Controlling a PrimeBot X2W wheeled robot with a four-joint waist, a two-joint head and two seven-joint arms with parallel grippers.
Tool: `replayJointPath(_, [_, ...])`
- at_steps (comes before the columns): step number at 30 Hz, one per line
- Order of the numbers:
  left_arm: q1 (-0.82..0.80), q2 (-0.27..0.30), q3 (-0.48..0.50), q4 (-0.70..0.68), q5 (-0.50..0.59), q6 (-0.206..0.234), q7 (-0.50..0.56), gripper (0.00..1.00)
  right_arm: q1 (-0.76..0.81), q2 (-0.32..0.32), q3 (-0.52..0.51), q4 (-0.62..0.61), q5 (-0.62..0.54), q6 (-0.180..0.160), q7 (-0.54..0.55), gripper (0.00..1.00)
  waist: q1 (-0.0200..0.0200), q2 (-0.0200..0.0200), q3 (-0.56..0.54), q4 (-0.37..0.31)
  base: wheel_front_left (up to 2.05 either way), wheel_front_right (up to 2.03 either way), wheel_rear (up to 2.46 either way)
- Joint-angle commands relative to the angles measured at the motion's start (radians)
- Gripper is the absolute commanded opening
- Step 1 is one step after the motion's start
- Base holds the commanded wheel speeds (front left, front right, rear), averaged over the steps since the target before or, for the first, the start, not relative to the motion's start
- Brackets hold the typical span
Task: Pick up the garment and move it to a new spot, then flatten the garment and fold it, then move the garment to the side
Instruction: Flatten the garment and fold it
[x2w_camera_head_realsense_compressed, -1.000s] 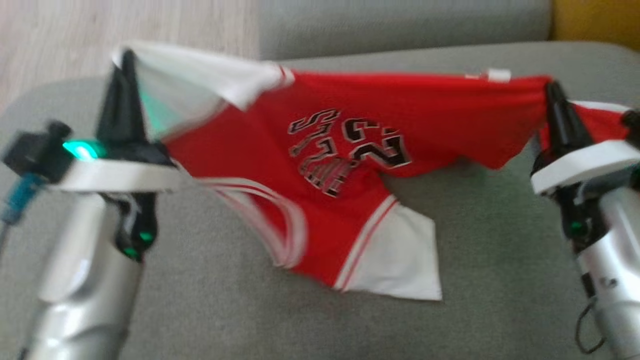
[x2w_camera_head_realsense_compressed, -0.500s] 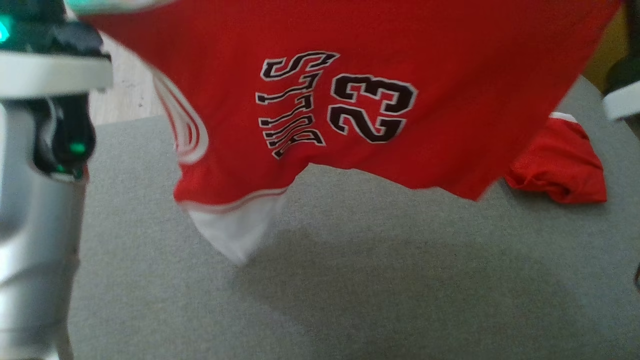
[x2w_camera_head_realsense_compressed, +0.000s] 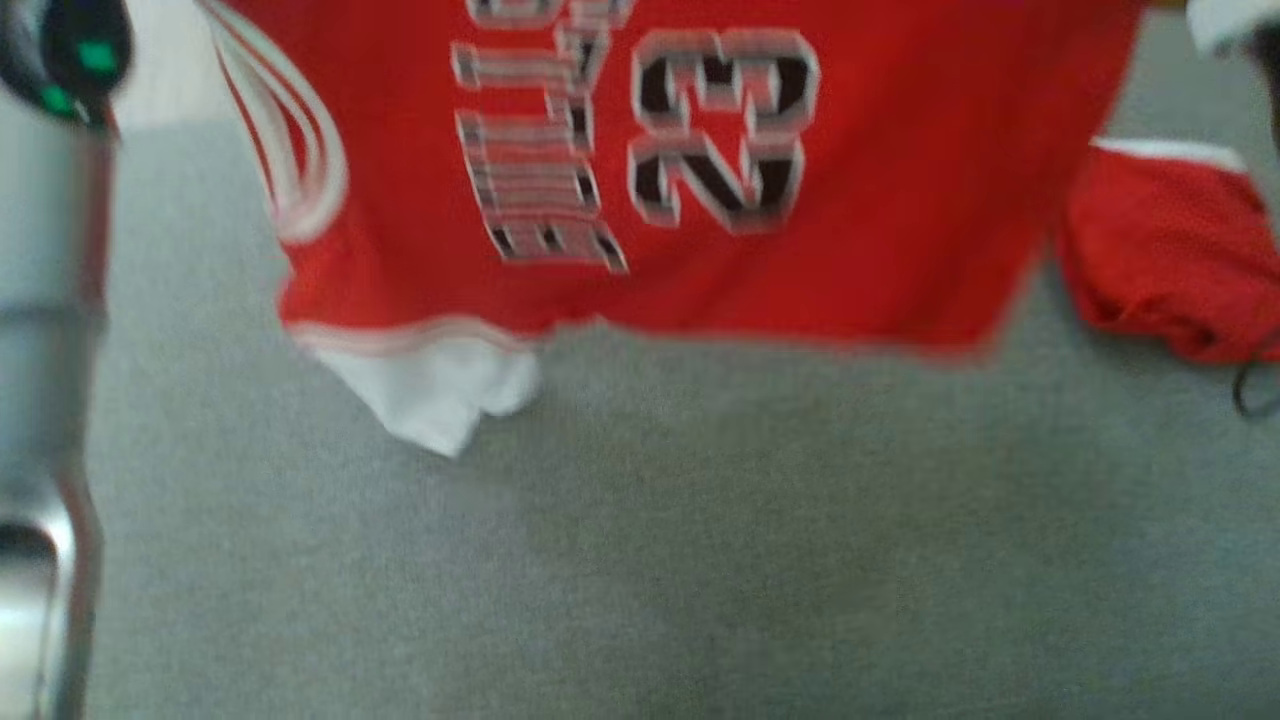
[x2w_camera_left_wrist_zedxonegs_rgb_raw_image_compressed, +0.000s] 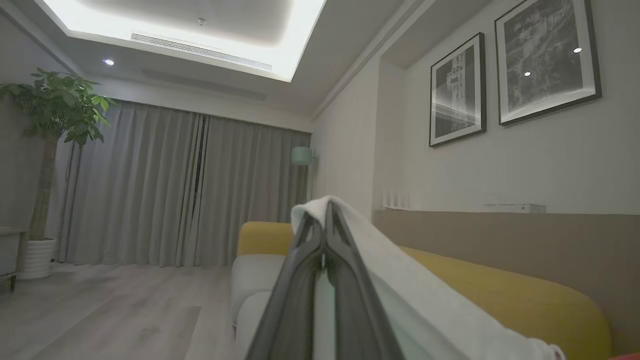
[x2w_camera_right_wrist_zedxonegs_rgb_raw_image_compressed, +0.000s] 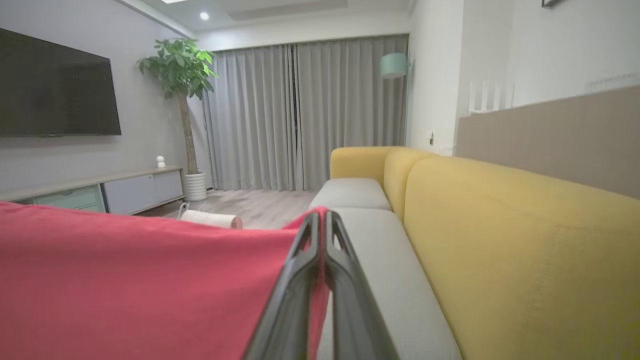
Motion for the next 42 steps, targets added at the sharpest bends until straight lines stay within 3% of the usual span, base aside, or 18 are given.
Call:
replayJointPath(1, [-0.126, 0.047, 0.011, 0.022, 0.034, -0.006, -0.028, 0.00, -0.100, 0.020, 0.009, 0.020, -0.015, -0.001, -0.019, 0.00, -0.0002, 0.0000, 0.115, 0.019, 0.00, 0.00, 0.00])
replayJointPath(11, [-0.446, 0.005, 0.009, 0.264, 0.097, -0.016, -0.206, 0.00, -0.409, 0.044, -0.033, 0.254, -0.123, -0.001, -0.210, 0.00, -0.0002, 0.0000, 0.277, 0.046, 0.00, 0.00, 0.00])
replayJointPath(17, [-0.444, -0.016, -0.003, 0.304, 0.070, -0.035, -0.229, 0.00, -0.439, 0.034, 0.005, 0.368, -0.148, -0.001, -0.272, 0.00, -0.0002, 0.0000, 0.334, 0.072, 0.00, 0.00, 0.00])
replayJointPath(22, [-0.218, 0.005, -0.039, 0.212, 0.019, -0.037, -0.231, 0.00, -0.343, 0.034, 0.049, 0.480, -0.135, -0.001, -0.332, 0.00, -0.0002, 0.0000, 0.333, 0.087, 0.00, 0.00, 0.00])
replayJointPath(28, [0.151, 0.064, -0.033, 0.056, -0.024, -0.038, -0.231, 0.00, -0.169, 0.031, 0.075, 0.546, -0.069, -0.001, -0.382, 0.00, -0.0002, 0.0000, 0.234, 0.082, 0.00, 0.00, 0.00])
replayJointPath(35, [0.625, 0.058, 0.002, -0.091, -0.046, -0.031, -0.231, 0.00, 0.111, -0.016, 0.133, 0.505, 0.020, -0.001, -0.402, 0.00, -0.0002, 0.0000, 0.105, 0.077, 0.00, 0.00, 0.00])
replayJointPath(42, [0.939, 0.011, -0.001, -0.187, -0.104, 0.027, -0.225, 0.00, 0.375, -0.053, 0.136, 0.398, 0.088, -0.001, -0.404, 0.00, -0.0002, 0.0000, 0.008, 0.073, 0.00, 0.00, 0.00])
